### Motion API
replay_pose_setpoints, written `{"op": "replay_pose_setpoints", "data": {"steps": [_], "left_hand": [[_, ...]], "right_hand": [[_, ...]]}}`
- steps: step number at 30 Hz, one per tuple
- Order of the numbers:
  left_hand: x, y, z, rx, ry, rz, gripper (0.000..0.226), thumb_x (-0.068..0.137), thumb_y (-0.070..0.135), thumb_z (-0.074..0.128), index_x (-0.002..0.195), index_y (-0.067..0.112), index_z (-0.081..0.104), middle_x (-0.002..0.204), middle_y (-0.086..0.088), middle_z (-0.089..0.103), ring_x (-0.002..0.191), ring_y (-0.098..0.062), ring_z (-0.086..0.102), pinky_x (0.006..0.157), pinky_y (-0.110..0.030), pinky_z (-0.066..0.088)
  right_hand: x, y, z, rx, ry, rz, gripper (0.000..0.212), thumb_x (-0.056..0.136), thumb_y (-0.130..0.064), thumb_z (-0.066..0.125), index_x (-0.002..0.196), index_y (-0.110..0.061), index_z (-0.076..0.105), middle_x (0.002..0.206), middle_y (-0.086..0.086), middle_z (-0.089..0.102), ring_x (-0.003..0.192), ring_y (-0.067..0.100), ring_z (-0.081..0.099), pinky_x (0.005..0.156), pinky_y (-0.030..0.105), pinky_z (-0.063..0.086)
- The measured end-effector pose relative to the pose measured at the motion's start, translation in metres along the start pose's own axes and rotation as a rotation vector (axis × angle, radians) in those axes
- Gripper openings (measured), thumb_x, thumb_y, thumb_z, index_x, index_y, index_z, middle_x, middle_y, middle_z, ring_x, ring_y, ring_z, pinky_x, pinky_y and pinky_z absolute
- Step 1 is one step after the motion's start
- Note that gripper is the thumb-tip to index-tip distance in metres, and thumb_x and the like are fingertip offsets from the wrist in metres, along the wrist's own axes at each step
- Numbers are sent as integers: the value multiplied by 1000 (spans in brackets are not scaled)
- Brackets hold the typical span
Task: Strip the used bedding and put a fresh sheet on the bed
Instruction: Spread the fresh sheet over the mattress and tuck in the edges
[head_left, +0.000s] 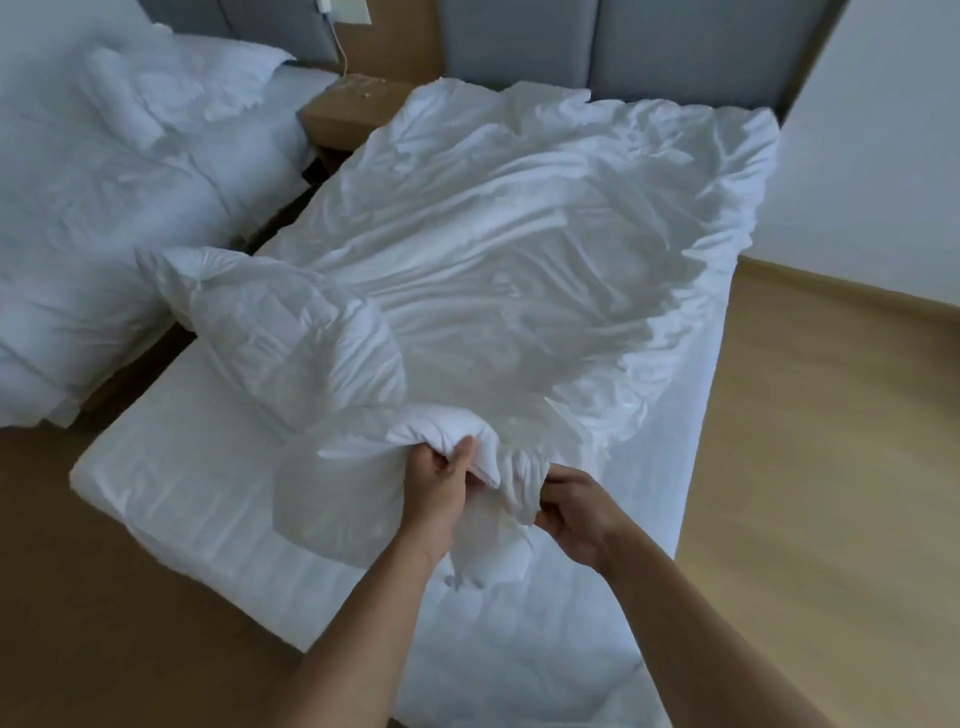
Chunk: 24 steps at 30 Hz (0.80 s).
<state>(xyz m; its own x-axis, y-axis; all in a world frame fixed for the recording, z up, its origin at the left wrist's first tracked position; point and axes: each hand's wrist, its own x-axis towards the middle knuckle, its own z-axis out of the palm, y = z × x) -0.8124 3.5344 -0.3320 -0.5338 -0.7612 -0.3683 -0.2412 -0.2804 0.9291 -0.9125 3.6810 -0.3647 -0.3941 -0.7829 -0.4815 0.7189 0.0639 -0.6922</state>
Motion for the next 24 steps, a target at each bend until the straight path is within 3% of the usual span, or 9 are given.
{"op": "replay_pose_setpoints", "data": {"steps": [4, 6, 9, 12, 14, 17, 21, 24], "left_hand": [[13, -1, -18, -252, -45, -2, 20, 99, 11, 63, 116, 1, 64, 116, -23, 70, 111, -34, 69, 96, -48, 56], [11, -7, -17, -122, -62, 76, 19, 98, 14, 65, 115, 6, 66, 115, -16, 71, 113, -28, 68, 98, -45, 55], [1, -17, -6, 127, -44, 233, 11, 96, 17, 68, 106, 22, 68, 106, 6, 74, 105, -9, 69, 95, -31, 52], [3, -17, 3, 282, 58, 386, 16, 94, 12, 70, 90, 27, 66, 84, 17, 70, 84, -8, 71, 77, -12, 49], [6, -16, 5, 330, 156, 432, 6, 94, 12, 69, 89, 15, 69, 78, 8, 70, 78, -19, 71, 71, -17, 47], [7, -15, 7, 340, 217, 439, 15, 94, 16, 70, 93, 1, 72, 81, -6, 73, 77, -21, 70, 75, -30, 51], [5, -18, 9, 377, 152, 439, 15, 91, 16, 74, 82, 5, 71, 71, 1, 70, 69, -16, 68, 70, -26, 49], [6, -24, 5, 369, 50, 355, 11, 89, 13, 75, 81, 13, 68, 72, 10, 67, 72, -7, 67, 70, -24, 48]], "right_hand": [[6, 17, -1, 59, 96, 32, 46, 89, 17, 43, 112, -6, 75, 112, 18, 70, 98, 26, 67, 81, 30, 58], [6, 16, -2, 78, 110, 31, 47, 89, 15, 44, 118, -7, 73, 118, 19, 68, 101, 27, 66, 82, 31, 57], [8, 10, -1, 96, 111, 15, 50, 89, 14, 44, 123, -11, 71, 122, 20, 68, 105, 29, 66, 85, 33, 57], [12, 2, 6, 143, 122, -4, 48, 91, 15, 42, 122, -8, 71, 113, 18, 68, 95, 26, 67, 79, 31, 58], [17, -1, 10, 196, 134, -12, 36, 96, 10, 47, 122, -2, 69, 107, 18, 69, 86, 23, 70, 73, 29, 59], [24, -6, 18, 157, 132, 9, 24, 98, 1, 55, 118, 6, 67, 107, 21, 69, 84, 24, 70, 77, 30, 59], [29, -7, 28, 87, 120, 35, 27, 95, 0, 60, 121, 8, 64, 116, 28, 68, 97, 33, 68, 81, 33, 59], [33, -5, 31, 82, 257, 49, 40, 87, 7, 67, 125, 3, 55, 112, 29, 68, 92, 37, 69, 79, 39, 60]]}}
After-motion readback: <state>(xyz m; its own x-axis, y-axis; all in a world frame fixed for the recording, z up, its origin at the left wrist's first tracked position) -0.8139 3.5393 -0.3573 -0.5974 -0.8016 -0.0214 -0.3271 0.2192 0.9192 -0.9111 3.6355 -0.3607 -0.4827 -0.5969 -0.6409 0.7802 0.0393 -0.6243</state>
